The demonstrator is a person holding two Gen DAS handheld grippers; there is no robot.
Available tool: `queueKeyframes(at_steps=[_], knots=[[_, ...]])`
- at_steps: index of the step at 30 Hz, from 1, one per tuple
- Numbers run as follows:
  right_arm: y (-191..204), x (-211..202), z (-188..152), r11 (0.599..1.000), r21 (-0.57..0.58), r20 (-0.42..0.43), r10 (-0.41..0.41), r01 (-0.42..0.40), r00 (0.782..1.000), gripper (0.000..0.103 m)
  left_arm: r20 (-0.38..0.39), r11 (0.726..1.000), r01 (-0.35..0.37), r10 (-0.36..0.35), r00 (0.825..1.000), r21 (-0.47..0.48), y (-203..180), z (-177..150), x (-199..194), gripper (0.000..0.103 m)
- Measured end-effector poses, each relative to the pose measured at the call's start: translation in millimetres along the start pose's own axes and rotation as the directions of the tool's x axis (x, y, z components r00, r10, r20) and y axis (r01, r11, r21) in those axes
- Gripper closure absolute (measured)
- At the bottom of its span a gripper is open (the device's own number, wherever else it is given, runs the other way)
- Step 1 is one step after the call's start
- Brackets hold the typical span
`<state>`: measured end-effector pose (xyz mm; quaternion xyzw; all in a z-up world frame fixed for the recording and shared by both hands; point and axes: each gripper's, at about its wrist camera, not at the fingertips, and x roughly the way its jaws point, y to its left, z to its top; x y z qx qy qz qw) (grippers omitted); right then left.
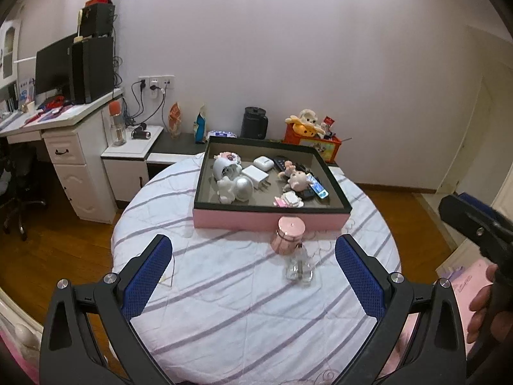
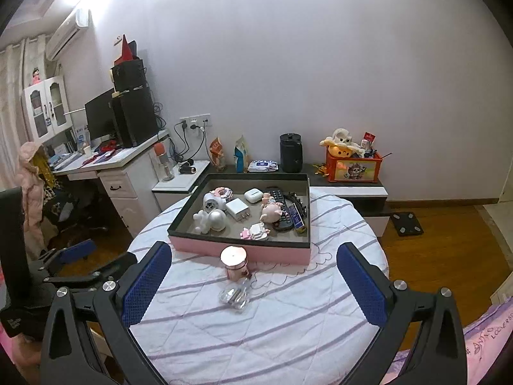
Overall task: Organize rigid objects
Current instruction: 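Withdraw both tools from the box toward the rose-gold jar and glass bottle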
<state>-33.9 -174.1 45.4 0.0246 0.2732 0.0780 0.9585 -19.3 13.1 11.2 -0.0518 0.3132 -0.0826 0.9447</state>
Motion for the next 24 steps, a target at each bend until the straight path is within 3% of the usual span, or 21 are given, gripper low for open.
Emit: queueKeyframes(at_steps=[24], knots=[[2.8,-26.9,-19.7,0.999,0.015,0.002,-0.035,0.035,0.999,0.000,0.009,1.000,-0.006,0.006,1.000,-0.009,2.4,-17.1,-21.8,0.000]])
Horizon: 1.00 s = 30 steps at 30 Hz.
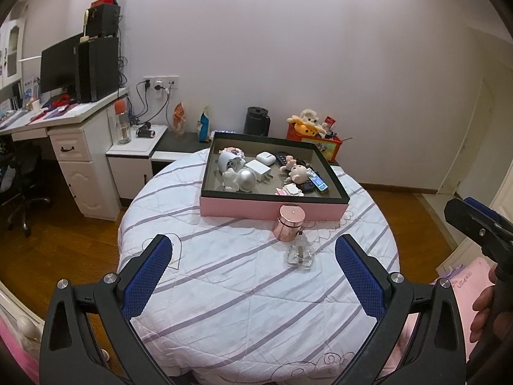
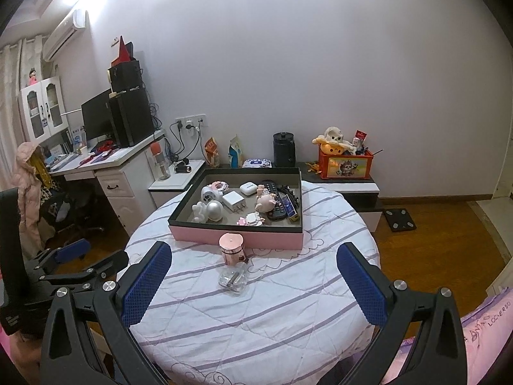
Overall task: Organize rigid objects
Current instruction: 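Withdraw both tools from the box toward the rose-gold jar and glass bottle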
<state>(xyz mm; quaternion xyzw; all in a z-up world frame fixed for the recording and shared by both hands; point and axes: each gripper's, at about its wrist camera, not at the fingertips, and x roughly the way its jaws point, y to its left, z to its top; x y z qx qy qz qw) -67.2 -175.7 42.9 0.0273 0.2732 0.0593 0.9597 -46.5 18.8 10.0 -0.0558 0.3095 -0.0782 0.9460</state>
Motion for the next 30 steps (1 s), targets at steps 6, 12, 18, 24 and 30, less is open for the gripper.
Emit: queueKeyframes(at_steps=[6,12,18,24,30], knots=[[-7.5,4.5,-1.6,1.000,0.015,-0.012,-0.011,0.011,1.000,0.000,-0.008,1.000,-0.003,0.003,1.000,-0.004,1.4,-2.6,2.1,0.000],[-10.8,14.4,-4.1,1.000,0.023,-0.034,-0.012,0.013,0.999,0.000,-0.023,1.000,-0.006,0.006,1.000,0.000,1.4,-3.5,10.0,0.000],[-12.1,33.9,-10.6,1.000,0.021,-0.077,-0.014,0.015,0.997,0.000,-0.048,1.000,-0.011,0.011,0.999,0.000,2.8,-4.0,25.9,0.000],[-16.2,69.9,-24.9,0.999,0.030,-0.159,-0.007,0.012,0.987,0.000,-0.088,0.999,-0.047,0.047,0.995,0.010,7.9,-5.9,50.8,0.000],[-14.8,115.0,-40.3,0.999,0.036,-0.252,0.006,0.003,0.968,0.000,-0.135,0.997,-0.071,0.073,0.988,0.019,14.3,-8.5,83.7,0.000]])
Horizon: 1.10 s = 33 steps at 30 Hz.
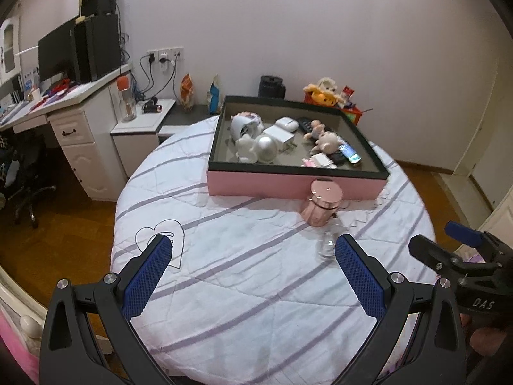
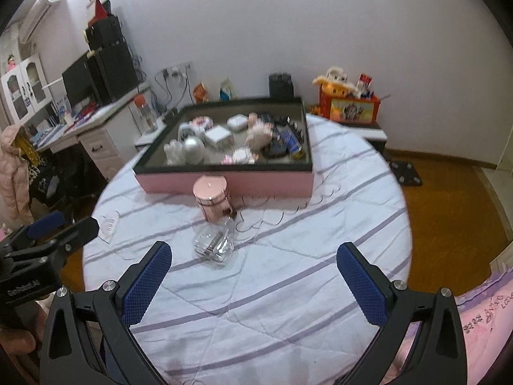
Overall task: Organize rigid objects
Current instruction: 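Withdraw both tools from the box toward the rose-gold jar and glass bottle, then grasp the glass bottle with the right tool while the left tool grasps the rose-gold jar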
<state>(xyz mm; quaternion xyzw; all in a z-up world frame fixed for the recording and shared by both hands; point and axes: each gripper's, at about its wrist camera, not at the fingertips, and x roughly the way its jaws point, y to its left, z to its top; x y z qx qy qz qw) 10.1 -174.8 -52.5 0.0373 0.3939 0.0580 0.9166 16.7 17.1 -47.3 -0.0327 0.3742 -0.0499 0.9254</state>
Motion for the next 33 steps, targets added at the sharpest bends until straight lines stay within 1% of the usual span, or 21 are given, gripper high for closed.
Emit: queueKeyframes(at_steps=[6,12,16,19,20,21,22,24,26,29,33], knots=[[0.8,46.9,-1.3,1.000,0.008,-0.087,0.009,-0.008,0.996,0.000,-0.031,1.000,-0.014,0.013,0.999,-0.009,8.6,5.0,28.1,0.000],[7.6,84.4,-4.1,1.000,0.001,-0.148,0.026,-0.027,0.989,0.000,-0.055,1.000,-0.023,0.022,0.998,-0.021,15.0,9.0,51.2,0.000],[17.3,105.0,-6.8,0.999,-0.021,-0.171,0.035,-0.039,0.985,0.000,-0.071,0.999,-0.024,0.022,0.997,-0.021,17.2,10.2,63.3,0.000],[23.7,115.7,-8.2,0.998,-0.042,-0.170,0.041,-0.049,0.985,0.001,-0.078,0.999,-0.020,0.018,0.997,-0.027,18.9,11.3,70.1,0.000],[26.0,117.6,-8.7,0.997,-0.055,-0.168,0.039,-0.048,0.985,0.004,-0.079,0.999,-0.019,0.017,0.997,-0.028,19.2,11.5,71.4,0.000],[28.3,119.2,-9.2,0.997,-0.070,-0.167,0.033,-0.045,0.985,0.011,-0.081,0.999,-0.018,0.016,0.997,-0.028,18.7,11.7,73.3,0.000],[30.1,120.2,-9.5,0.996,-0.088,-0.164,0.014,-0.029,0.986,0.014,-0.084,0.999,-0.017,0.014,0.996,-0.028,18.4,12.1,75.3,0.000],[32.1,118.8,-9.8,0.993,-0.120,-0.152,-0.012,-0.006,0.988,0.033,-0.088,0.999,-0.012,0.009,0.996,-0.029,17.2,12.7,79.3,0.000],[30.7,116.1,-9.7,0.991,-0.134,-0.140,-0.029,0.010,0.990,0.043,-0.092,1.000,-0.004,0.002,0.996,-0.028,14.6,12.7,82.7,0.000],[23.6,112.9,-11.0,0.992,-0.123,-0.138,-0.002,-0.015,0.990,0.043,-0.094,1.000,0.010,-0.012,0.995,-0.015,7.5,12.8,86.0,0.000],[16.0,108.3,-11.1,0.994,-0.107,-0.127,0.015,-0.028,0.992,0.043,-0.088,0.999,0.036,-0.035,0.996,0.008,-5.9,14.9,88.5,0.000]])
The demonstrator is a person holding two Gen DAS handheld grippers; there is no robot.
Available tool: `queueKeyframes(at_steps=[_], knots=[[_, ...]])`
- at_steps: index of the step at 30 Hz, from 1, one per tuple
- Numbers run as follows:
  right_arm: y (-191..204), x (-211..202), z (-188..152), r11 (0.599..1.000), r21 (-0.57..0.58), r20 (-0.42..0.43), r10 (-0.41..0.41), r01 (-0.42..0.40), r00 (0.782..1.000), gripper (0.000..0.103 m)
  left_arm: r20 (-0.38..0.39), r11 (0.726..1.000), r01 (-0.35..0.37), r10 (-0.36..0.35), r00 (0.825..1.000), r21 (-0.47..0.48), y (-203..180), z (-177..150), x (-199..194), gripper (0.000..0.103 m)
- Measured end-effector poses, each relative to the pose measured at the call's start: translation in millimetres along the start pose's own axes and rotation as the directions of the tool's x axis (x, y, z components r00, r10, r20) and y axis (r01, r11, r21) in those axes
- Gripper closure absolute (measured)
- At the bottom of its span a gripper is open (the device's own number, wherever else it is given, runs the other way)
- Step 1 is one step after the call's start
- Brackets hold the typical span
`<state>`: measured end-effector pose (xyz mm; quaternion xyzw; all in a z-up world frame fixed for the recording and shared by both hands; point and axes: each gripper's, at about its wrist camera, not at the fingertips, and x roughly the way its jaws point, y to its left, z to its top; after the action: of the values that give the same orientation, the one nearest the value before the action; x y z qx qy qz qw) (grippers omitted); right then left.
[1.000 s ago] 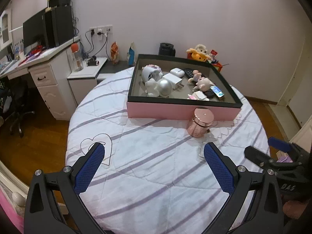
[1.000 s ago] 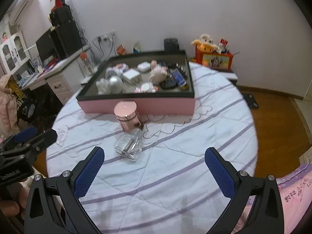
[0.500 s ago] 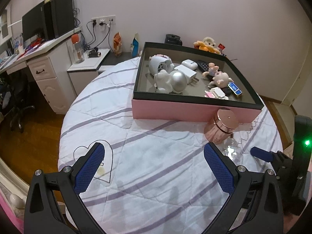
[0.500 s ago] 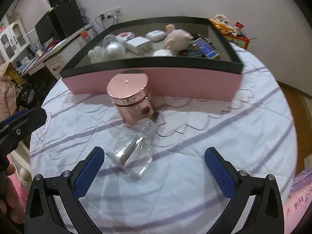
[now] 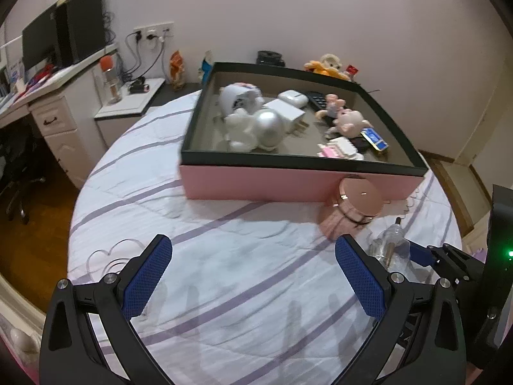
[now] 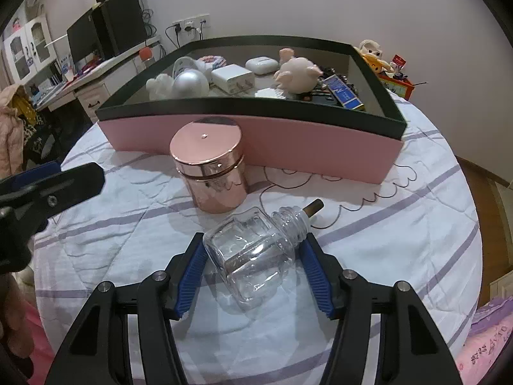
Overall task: Organize rigid objects
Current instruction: 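Grasp the glass bottle with the right tool while the left tool grasps the rose-gold jar, then lift the bottle with the right tool while the left tool lifts the jar over the box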
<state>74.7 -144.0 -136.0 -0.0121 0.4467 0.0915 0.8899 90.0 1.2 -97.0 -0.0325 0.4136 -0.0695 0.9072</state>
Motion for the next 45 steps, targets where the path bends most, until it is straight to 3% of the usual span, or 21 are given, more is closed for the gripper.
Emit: queueKeyframes(at_steps=[9,18,21,23,24,25,27,35,45], knots=[[-24.4,-7.4,-0.7,0.999,0.024,0.012,-0.048,0.048,0.999,0.043,-0.023,0.996,0.078,-0.077,0.997,0.044,-39.5,10.3,23.5,0.000],[-47.8,-7.8,0.0,0.996,0.053,0.014,-0.070,0.069,0.997,0.043,-0.074,0.997,0.035,-0.030,0.997,0.067,-64.0,15.4,70.8,0.001],[-55.2,-7.7,1.4,0.996,0.063,0.016,-0.072,0.070,0.997,0.043,-0.086,0.997,0.040,-0.034,0.996,0.067,-64.0,12.7,81.8,0.015],[-57.5,-7.8,2.9,0.995,0.067,0.018,-0.073,0.071,0.997,0.043,-0.063,0.995,0.071,-0.066,0.996,0.068,-63.4,12.2,77.1,0.036],[-58.5,-8.3,3.6,0.995,0.070,0.019,-0.071,0.070,0.997,0.043,-0.063,0.994,0.087,-0.083,0.995,0.065,-62.3,12.5,75.0,0.051],[-58.9,-9.0,4.3,0.995,0.072,0.021,-0.070,0.068,0.997,0.043,-0.063,0.994,0.089,-0.085,0.994,0.063,-61.4,12.5,73.4,0.055],[-57.4,-10.0,5.7,0.995,0.073,0.026,-0.068,0.066,0.997,0.043,-0.067,0.992,0.120,-0.117,0.991,0.045,-54.4,11.6,69.4,0.055],[-49.0,-27.2,12.1,0.997,0.075,0.064,-0.031,0.026,0.997,0.043,-0.028,0.993,0.110,-0.109,0.994,0.039,-30.2,5.1,30.5,0.055],[-35.0,-70.0,61.6,0.999,0.031,0.186,0.009,-0.015,0.983,0.043,0.101,0.994,0.104,-0.107,0.989,0.043,-9.0,53.6,-25.3,0.055]])
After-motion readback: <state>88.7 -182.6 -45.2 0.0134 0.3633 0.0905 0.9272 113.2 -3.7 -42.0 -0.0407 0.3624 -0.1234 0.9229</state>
